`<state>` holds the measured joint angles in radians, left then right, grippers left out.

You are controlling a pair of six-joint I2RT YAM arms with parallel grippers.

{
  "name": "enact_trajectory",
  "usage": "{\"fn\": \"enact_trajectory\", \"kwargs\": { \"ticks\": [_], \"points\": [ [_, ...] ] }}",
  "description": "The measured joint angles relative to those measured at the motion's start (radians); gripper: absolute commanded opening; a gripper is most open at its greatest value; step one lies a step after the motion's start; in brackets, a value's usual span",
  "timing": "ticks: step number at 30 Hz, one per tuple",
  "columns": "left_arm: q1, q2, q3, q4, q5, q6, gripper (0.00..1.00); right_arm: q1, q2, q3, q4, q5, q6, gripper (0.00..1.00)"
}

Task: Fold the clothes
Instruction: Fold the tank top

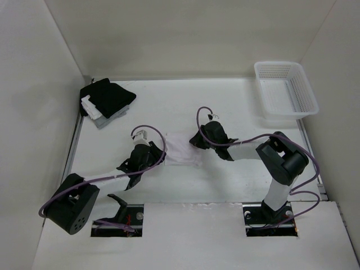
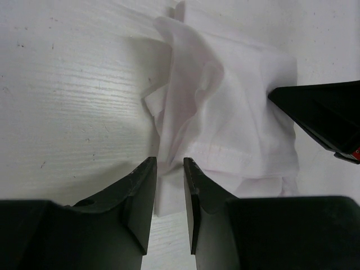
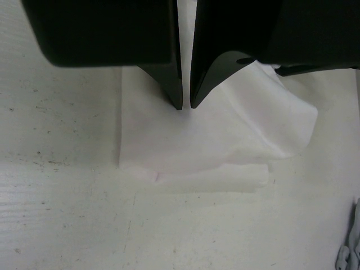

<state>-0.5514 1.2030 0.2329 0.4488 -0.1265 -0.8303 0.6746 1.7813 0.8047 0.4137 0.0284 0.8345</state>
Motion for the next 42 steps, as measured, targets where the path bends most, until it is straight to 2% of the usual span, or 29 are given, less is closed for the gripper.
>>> {"fn": "enact_trajectory", "kwargs": {
  "ticks": [12, 17, 20, 24, 26, 37, 42],
  "points": [
    [0.001, 0.037, 0.019, 0.093, -0.002, 0.04, 0.28, 0.0, 0.0, -0.002, 0.005, -0.003, 0.0, 0.14],
    [0.001, 0.144, 0.046, 0.128, 0.011, 0.043, 0.27, 0.0, 0.0, -0.002, 0.006, -0.003, 0.0, 0.14],
    [0.001, 0.174, 0.046, 0.14, 0.018, 0.044, 0.22, 0.0, 0.0, -0.002, 0.006, -0.003, 0.0, 0.14],
    [0.0, 0.175, 0.049, 0.154, 0.025, 0.046, 0.06, 0.0, 0.0, -0.002, 0.007, -0.003, 0.0, 0.14],
    [-0.001, 0.174, 0.049, 0.161, 0.032, 0.045, 0.02, 0.0, 0.0, -0.004, 0.012, -0.003, 0.0, 0.14],
    [0.007, 0.018, -0.024, 0.15, 0.076, -0.009, 0.0, 0.0, 0.0, -0.019, 0.025, -0.003, 0.004, 0.14],
    [0.021, -0.027, -0.048, 0.087, 0.086, -0.044, 0.0, -0.001, 0.0, -0.026, 0.034, -0.002, 0.008, 0.14]
  ]
}}
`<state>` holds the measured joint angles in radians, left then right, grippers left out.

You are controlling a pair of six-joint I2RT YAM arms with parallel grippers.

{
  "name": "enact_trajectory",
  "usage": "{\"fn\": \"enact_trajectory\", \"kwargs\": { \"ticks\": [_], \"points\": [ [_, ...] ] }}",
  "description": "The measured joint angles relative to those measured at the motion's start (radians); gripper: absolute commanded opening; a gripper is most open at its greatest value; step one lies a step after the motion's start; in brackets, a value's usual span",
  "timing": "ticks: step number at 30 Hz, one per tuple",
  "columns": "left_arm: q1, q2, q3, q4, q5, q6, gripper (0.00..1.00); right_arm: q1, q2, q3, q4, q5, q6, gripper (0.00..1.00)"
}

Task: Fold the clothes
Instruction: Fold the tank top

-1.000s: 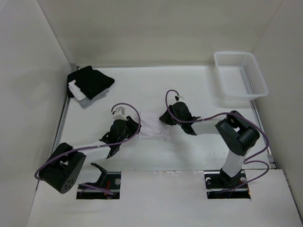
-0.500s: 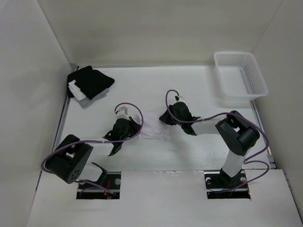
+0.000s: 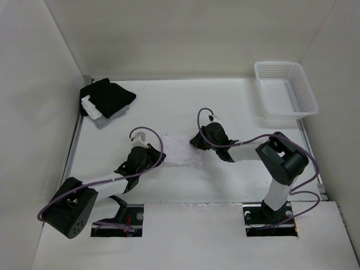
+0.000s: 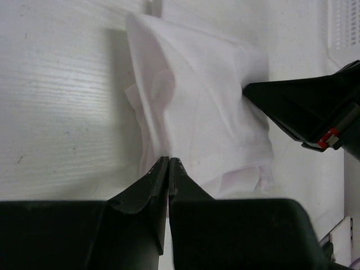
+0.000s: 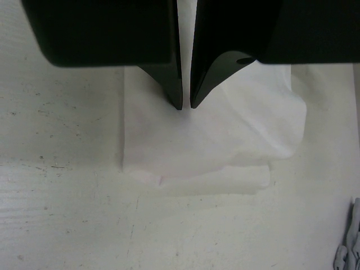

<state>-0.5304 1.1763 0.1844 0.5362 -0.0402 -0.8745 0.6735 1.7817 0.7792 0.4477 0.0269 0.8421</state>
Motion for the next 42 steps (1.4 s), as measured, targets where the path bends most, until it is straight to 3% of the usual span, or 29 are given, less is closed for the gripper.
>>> {"fn": "enact_trajectory", "kwargs": {
  "ticks": [8, 13, 19, 22, 26, 29, 35, 42],
  "points": [
    [0.009, -0.021, -0.006, -0.157, 0.001, -0.053, 0.01, -0.008, 0.0, -0.011, 0.008, 0.017, 0.008, 0.14],
    [0.02, -0.042, 0.002, -0.225, 0.004, -0.078, 0.13, -0.01, -0.002, -0.013, 0.008, 0.021, 0.012, 0.18],
    [0.007, -0.347, 0.018, -0.419, -0.04, -0.079, 0.15, -0.009, -0.119, -0.072, -0.007, 0.021, 0.01, 0.24],
    [-0.031, -0.394, 0.093, -0.467, -0.072, -0.07, 0.14, -0.002, -0.215, -0.108, -0.01, 0.02, 0.006, 0.19],
    [-0.096, -0.254, 0.211, -0.406, -0.088, -0.054, 0.14, 0.038, -0.27, -0.14, -0.008, -0.002, 0.002, 0.06],
    [-0.109, -0.066, 0.257, -0.299, -0.084, -0.046, 0.13, 0.067, -0.246, -0.161, -0.005, -0.032, 0.004, 0.04],
    [-0.024, 0.259, 0.272, -0.151, -0.053, -0.046, 0.13, 0.073, -0.186, -0.232, 0.011, -0.046, 0.029, 0.06],
    [0.08, 0.326, 0.26, -0.04, -0.018, -0.05, 0.17, 0.073, -0.185, -0.272, 0.078, -0.045, 0.064, 0.14]
  ]
}}
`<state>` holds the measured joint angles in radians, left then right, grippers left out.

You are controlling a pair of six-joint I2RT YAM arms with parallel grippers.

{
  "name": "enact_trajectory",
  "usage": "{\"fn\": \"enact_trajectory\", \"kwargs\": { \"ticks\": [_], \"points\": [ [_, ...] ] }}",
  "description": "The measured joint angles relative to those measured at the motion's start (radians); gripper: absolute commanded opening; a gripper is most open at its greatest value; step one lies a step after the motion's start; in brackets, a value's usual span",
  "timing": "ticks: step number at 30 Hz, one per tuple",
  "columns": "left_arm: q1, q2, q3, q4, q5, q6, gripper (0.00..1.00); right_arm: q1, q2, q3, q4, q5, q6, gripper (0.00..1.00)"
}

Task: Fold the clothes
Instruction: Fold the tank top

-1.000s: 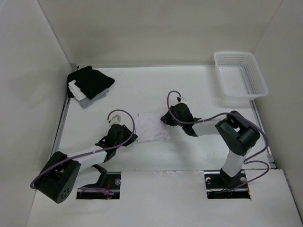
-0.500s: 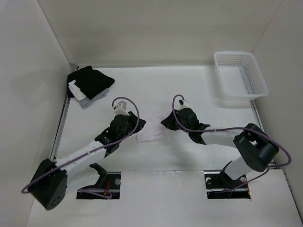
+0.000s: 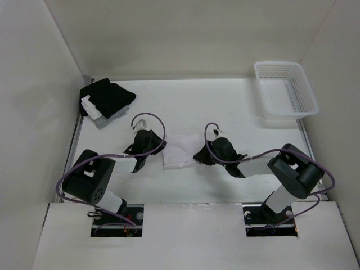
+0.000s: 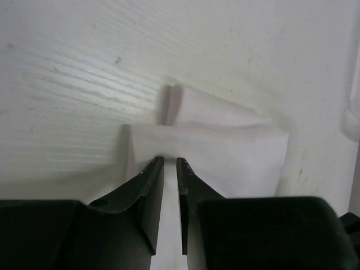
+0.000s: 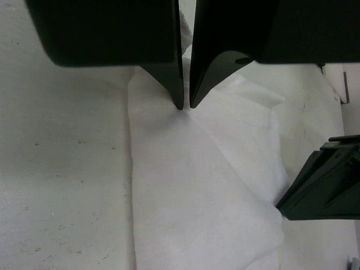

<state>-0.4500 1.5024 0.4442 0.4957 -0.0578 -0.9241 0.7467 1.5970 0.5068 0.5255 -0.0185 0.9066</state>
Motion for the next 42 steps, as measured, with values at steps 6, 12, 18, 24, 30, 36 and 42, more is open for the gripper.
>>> {"fn": "enact_trajectory", "kwargs": {
  "ticks": [6, 12, 18, 24, 30, 36, 42],
  "points": [
    [0.019, -0.12, -0.066, 0.022, 0.013, 0.001, 0.29, 0.0, -0.068, -0.011, -0.028, 0.0, 0.005, 0.33],
    [-0.021, -0.433, -0.066, -0.045, 0.008, 0.048, 0.36, -0.006, -0.37, -0.026, -0.135, 0.024, -0.048, 0.5],
    [-0.012, -0.604, -0.062, -0.254, -0.02, 0.122, 0.44, -0.079, -0.707, -0.092, -0.214, 0.131, -0.128, 0.63],
    [0.082, -0.702, -0.062, -0.429, -0.017, 0.163, 0.46, -0.16, -0.9, -0.231, -0.265, 0.267, -0.155, 0.65],
    [0.154, -0.729, -0.071, -0.52, 0.006, 0.173, 0.45, -0.184, -0.848, -0.309, -0.257, 0.336, -0.155, 0.65],
    [0.161, -0.734, -0.098, -0.53, 0.01, 0.179, 0.45, -0.199, -0.793, -0.335, -0.242, 0.349, -0.156, 0.66],
    [0.142, -0.7, -0.105, -0.525, 0.013, 0.183, 0.45, -0.204, -0.761, -0.335, -0.203, 0.348, -0.156, 0.66]
  ]
}}
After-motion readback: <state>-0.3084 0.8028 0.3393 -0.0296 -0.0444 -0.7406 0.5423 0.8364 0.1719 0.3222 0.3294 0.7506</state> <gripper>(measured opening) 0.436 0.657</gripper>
